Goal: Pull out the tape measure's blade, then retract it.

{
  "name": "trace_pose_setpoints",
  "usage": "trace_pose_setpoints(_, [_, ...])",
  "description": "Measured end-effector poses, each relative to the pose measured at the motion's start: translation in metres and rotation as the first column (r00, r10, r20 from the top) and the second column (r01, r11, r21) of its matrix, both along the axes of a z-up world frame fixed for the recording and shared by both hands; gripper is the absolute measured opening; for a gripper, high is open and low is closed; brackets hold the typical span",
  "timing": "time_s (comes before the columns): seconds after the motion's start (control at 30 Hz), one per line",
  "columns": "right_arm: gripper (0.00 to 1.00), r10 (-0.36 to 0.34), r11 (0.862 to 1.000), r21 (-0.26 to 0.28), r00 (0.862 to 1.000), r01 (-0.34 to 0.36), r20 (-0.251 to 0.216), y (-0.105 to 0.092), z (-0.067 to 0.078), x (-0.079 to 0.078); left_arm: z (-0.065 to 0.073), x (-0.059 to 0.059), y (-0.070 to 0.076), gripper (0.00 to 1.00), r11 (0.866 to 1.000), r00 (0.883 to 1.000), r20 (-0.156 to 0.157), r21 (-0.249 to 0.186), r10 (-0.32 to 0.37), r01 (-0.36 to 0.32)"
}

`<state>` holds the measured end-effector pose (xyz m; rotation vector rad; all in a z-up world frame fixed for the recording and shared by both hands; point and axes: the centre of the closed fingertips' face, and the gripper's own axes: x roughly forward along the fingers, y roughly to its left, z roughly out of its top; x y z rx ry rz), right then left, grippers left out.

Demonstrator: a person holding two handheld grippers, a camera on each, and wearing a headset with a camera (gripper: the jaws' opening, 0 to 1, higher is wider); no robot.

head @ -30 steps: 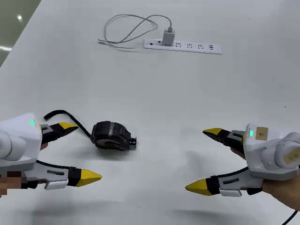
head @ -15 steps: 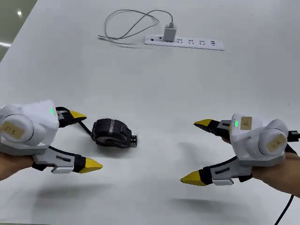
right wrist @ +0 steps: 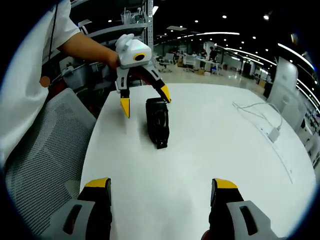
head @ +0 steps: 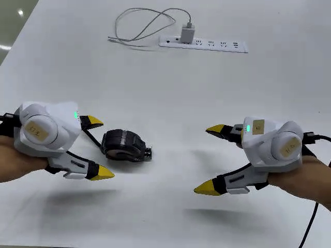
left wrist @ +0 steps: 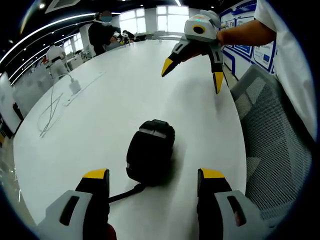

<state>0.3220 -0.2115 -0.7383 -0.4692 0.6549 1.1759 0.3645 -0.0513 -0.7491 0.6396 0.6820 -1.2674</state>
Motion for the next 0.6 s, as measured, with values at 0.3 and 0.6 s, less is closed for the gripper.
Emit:
trace_pose_setpoints(0.3, [0.73, 0.028, 1.000, 0.010, 1.000, -0.027, -0.008, 0.011, -0.001, 0.006, -0.004, 0.005, -0.004, 0.53, 0.998, 0.998, -0.023, 0.030, -0.056, 0.057])
trace_pose_setpoints(0.6, [0.69, 0.051, 0.999, 0.015, 0.998, -0.050, -0.030, 0.020, -0.009, 0.007, -0.011, 0.007, -0.011, 0.44, 0.994, 0.994, -0.041, 0.047, -0.098, 0.100])
